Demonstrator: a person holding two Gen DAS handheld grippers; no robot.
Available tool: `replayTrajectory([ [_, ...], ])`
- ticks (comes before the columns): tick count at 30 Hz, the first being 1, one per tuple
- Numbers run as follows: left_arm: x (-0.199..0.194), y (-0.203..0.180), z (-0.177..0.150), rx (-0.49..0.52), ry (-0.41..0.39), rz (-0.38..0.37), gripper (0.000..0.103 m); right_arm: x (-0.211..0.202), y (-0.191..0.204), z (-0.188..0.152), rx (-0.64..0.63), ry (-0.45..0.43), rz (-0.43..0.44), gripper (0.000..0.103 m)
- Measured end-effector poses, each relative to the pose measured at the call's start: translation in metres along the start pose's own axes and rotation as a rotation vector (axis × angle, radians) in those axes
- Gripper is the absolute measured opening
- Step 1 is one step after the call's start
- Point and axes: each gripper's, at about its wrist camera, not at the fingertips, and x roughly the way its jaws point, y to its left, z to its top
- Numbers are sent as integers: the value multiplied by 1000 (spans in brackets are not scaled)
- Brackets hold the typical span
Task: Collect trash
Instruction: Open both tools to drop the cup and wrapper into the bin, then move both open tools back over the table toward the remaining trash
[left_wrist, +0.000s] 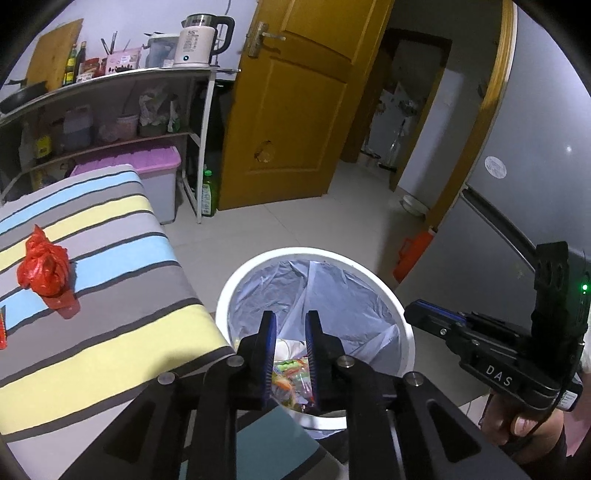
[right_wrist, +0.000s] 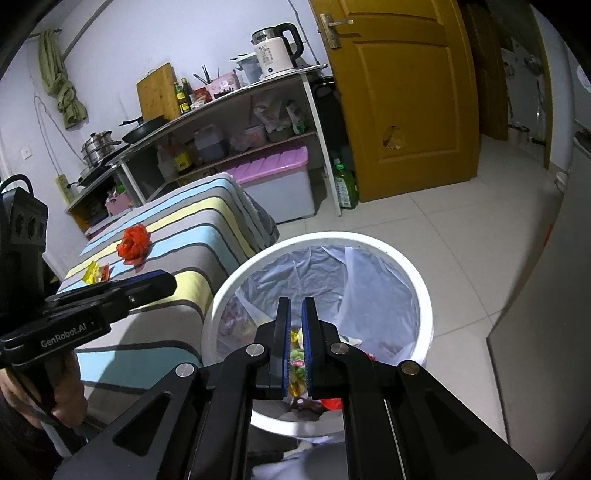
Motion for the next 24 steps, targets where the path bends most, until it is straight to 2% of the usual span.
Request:
replayTrajectory([
  [8, -24, 14, -4, -27, -41, 26, 15, -10, 12, 3, -23, -24, 11, 6],
  [13, -48, 22, -9, -40, -72, 42, 15, -20, 29, 4, -50, -43, 32, 15],
  [15, -56, 25, -11, -44, -82, 48, 15, -25, 37, 5, -67, -53, 41, 23],
  [17, -65, 28, -13, -50, -93, 57, 15, -28, 46, 6, -82, -61, 50, 27],
  [24, -101, 48, -23, -91, -142, 97, 15, -36, 78, 4, -152, -66, 92, 28],
])
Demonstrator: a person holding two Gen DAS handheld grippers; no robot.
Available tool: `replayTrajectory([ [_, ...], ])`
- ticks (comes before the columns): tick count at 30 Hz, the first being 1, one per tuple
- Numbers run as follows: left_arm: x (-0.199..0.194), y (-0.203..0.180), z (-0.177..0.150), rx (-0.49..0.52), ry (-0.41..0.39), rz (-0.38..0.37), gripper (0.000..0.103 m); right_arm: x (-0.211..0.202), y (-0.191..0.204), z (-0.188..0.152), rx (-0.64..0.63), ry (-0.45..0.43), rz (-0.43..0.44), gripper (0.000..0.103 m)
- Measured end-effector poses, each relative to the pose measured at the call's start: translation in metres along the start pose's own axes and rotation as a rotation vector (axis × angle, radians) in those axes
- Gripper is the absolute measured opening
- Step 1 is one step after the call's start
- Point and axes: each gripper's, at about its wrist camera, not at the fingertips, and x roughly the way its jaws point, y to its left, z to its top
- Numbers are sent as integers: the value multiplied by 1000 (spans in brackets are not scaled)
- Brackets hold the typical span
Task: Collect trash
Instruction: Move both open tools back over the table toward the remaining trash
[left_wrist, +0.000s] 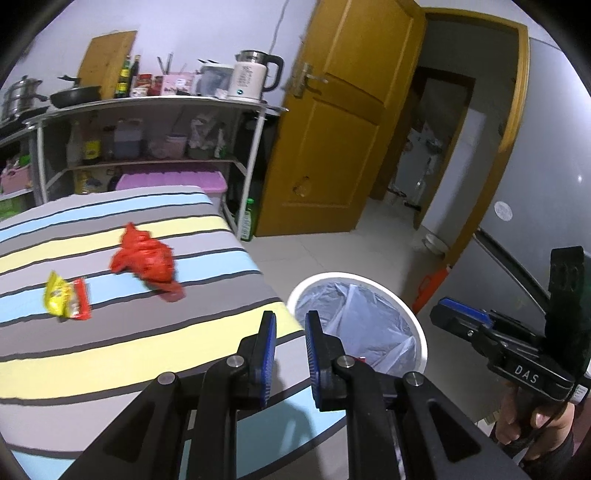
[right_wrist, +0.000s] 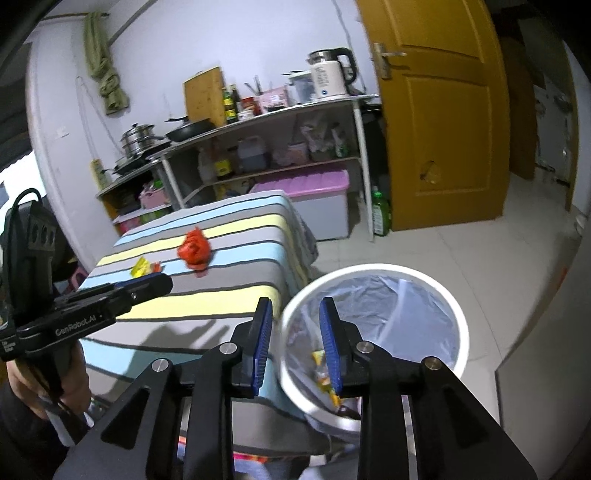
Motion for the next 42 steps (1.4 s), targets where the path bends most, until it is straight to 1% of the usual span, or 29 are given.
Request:
replayTrajectory([
  [5, -21, 18, -3, -23, -27, 35, 15, 3, 17, 2, -31, 3, 31, 29],
  [9, -36, 34, -6, -49, -44, 69, 15, 9, 33, 3, -61, 11, 56, 35],
  [15, -57, 56, -10, -77, -71, 123, 15, 20, 61, 3, -110, 25, 102, 37],
  [22, -73, 86, -12, -114, -91, 186, 16, 35, 80, 7, -150, 42, 141, 40],
  [26, -78, 106, -14, -149, -97, 219, 27, 47, 92, 9, -163, 54, 163, 43],
  [34, -76, 137, -12, -188, -96, 262, 27, 76, 110, 17, -201, 74, 196, 44],
  [36, -73, 142, -11, -192, -93, 265, 29, 83, 112, 20, -203, 80, 201, 44],
  [38, -70, 146, -10, -197, -93, 271, 35, 90, 114, 22, -204, 85, 204, 44],
  [42, -60, 154, -5, -203, -89, 280, 37, 105, 118, 25, -210, 101, 209, 45],
])
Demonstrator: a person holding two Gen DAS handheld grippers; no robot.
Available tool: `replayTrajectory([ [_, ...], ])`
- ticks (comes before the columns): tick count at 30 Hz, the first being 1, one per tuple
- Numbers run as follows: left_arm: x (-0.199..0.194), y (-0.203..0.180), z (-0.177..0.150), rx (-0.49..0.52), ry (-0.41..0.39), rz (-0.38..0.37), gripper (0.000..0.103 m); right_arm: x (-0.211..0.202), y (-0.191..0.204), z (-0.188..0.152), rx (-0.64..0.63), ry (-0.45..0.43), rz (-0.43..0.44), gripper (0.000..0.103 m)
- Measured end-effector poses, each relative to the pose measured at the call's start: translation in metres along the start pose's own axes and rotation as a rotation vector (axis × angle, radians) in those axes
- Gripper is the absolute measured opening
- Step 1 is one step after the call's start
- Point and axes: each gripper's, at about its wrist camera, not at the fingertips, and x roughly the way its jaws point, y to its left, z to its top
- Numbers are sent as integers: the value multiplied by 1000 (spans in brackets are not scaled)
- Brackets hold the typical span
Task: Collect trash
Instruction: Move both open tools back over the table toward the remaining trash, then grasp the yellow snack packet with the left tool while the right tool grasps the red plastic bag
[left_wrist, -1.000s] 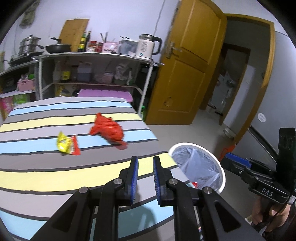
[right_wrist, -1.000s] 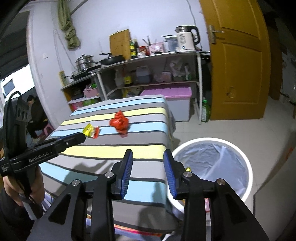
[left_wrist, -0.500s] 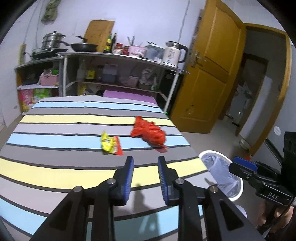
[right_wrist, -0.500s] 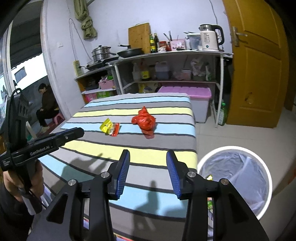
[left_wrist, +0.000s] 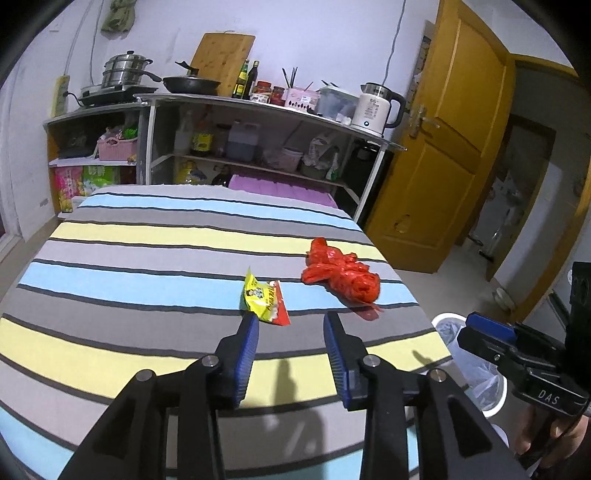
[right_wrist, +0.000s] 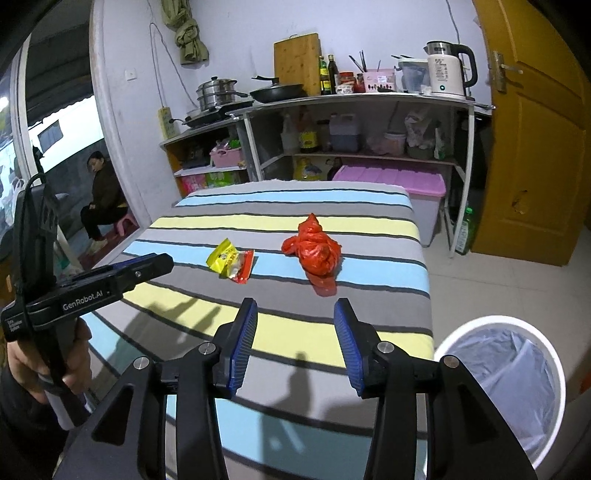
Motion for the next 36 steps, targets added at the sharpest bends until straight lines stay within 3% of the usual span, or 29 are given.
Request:
replayTrajectory([
  [9, 43, 8, 13, 3, 53, 17, 41, 34, -5, 16, -20, 28, -2, 48],
  [16, 79, 18, 19, -22, 110, 48, 41, 81, -14, 31, -25, 109, -11, 48],
  [28, 113, 29, 22, -48, 166, 83, 41, 121, -19, 45, -29, 154, -3, 48],
  [36, 125, 30, 18, -72, 188, 55, 41, 130, -28, 44, 1, 176, -13, 46],
])
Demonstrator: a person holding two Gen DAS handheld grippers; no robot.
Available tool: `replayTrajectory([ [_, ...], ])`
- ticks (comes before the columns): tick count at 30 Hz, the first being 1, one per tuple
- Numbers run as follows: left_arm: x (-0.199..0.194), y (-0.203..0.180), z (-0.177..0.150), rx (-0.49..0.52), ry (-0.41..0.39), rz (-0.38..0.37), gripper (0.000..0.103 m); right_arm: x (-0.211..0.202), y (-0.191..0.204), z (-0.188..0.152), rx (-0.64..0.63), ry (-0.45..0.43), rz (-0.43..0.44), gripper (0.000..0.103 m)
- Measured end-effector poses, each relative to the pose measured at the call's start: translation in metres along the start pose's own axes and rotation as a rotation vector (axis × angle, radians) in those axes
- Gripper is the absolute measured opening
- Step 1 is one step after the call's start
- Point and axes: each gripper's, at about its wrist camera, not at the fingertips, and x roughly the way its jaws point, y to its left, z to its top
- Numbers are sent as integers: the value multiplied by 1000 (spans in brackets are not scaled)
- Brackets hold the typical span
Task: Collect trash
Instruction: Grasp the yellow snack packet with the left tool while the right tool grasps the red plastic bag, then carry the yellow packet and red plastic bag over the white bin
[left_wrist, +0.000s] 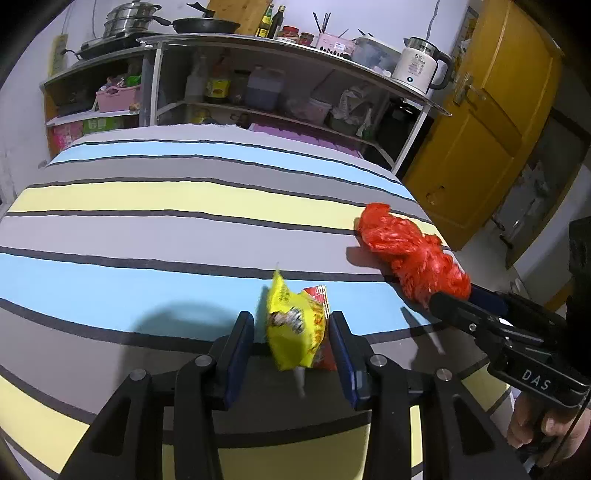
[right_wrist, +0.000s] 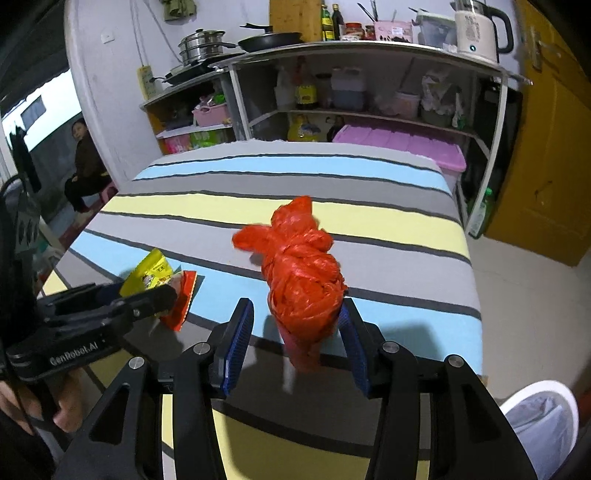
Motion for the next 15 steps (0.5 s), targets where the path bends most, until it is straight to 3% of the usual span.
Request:
replayTrajectory([
  [2, 0, -1, 0, 0, -4, -7, 41, 1, -1, 1, 6, -2, 0, 34],
  [4, 1, -1, 0, 0, -6, -8, 41, 2, -2, 2, 13, -9, 4, 33],
  [8, 2, -3, 1, 4, -1, -11, 29, 2, -3, 2, 21, -20, 6, 23],
  [15, -7, -9, -2, 28, -26, -6, 27, -9, -5, -1, 38, -48, 3, 21],
])
